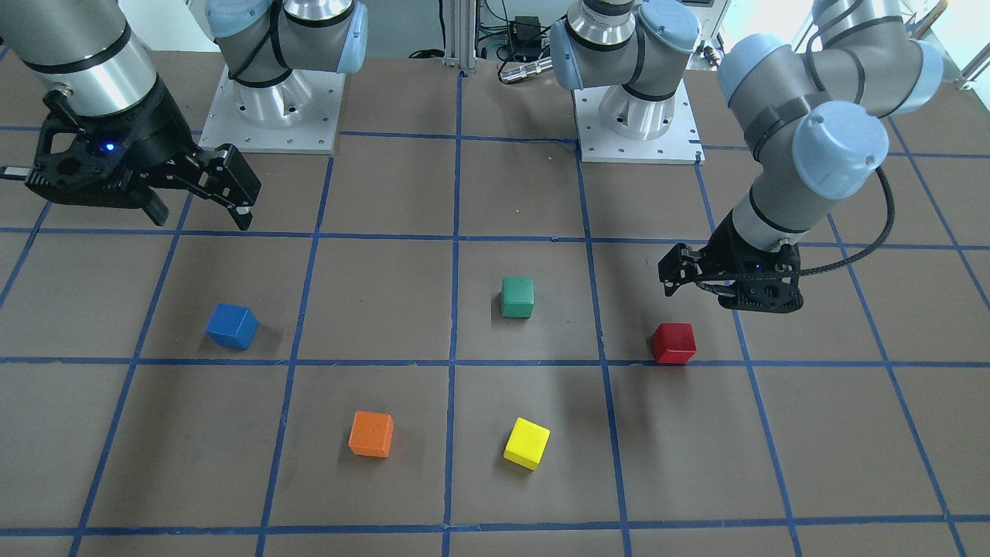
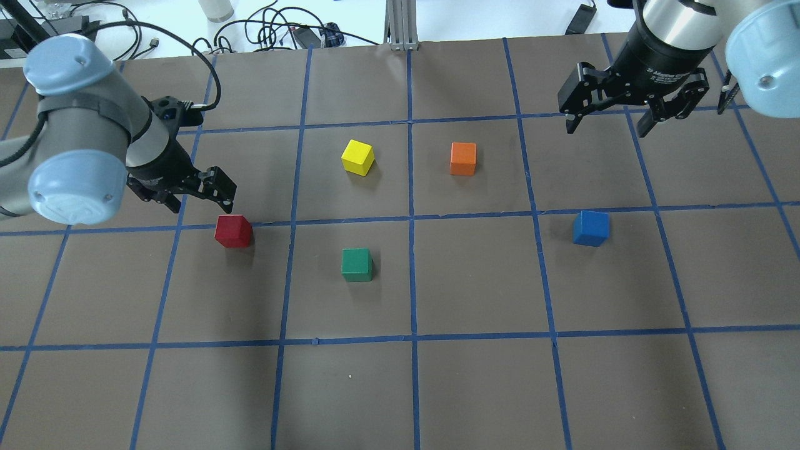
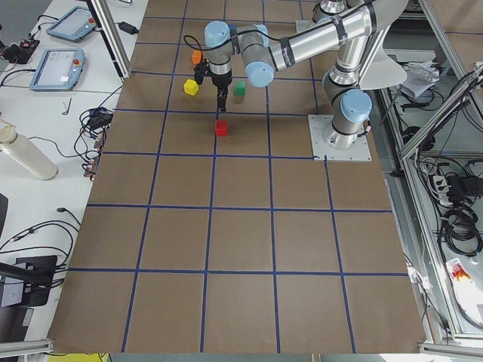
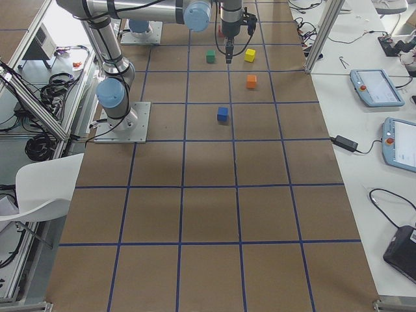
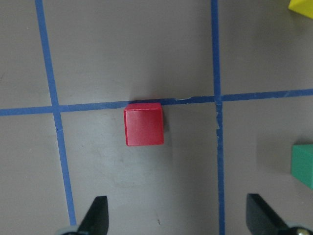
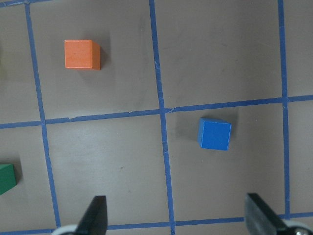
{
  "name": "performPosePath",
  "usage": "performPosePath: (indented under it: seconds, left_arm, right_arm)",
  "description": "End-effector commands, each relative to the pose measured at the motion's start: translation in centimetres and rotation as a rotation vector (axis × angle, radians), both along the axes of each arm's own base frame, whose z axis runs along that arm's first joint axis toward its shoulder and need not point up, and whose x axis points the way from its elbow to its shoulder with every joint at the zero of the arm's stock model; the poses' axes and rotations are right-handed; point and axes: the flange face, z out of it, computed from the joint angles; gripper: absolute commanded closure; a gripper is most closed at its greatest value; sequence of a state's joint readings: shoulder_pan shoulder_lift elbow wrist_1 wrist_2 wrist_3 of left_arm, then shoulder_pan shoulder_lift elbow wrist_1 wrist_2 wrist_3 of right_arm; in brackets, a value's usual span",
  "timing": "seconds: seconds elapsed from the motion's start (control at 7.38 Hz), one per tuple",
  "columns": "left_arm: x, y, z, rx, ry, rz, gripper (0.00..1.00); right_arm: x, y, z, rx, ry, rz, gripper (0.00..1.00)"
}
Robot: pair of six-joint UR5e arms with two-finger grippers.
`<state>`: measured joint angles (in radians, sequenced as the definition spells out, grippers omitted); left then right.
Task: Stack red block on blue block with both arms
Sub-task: 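Lower the left gripper over the red cube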
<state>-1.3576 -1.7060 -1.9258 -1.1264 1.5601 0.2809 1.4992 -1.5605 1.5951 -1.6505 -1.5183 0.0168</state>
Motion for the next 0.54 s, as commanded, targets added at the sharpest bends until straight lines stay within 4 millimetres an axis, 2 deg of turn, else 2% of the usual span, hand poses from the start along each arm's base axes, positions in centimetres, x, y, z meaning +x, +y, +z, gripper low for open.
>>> performPosePath:
  seconds: [0.0,0.14,0.41]
  left_arm:
    - [0.4,0.2,-6.1,0.026,0.004,-0.015,0.0]
    - [0.4,-0.1,-7.6,0.029,0.006,-0.008,0.0]
    - [0.6,-0.8,-9.2,0.036,0.002,-0.017,0.0]
  right_arm:
    - [0.0,0.0,0.0,-0.001,0.0,-0.001,0.0]
    - [0.0,0.0,0.0,-0.001,0.0,-0.001,0.0]
    - [0.0,-0.1,0.1,-0.002,0.0,-0.001,0.0]
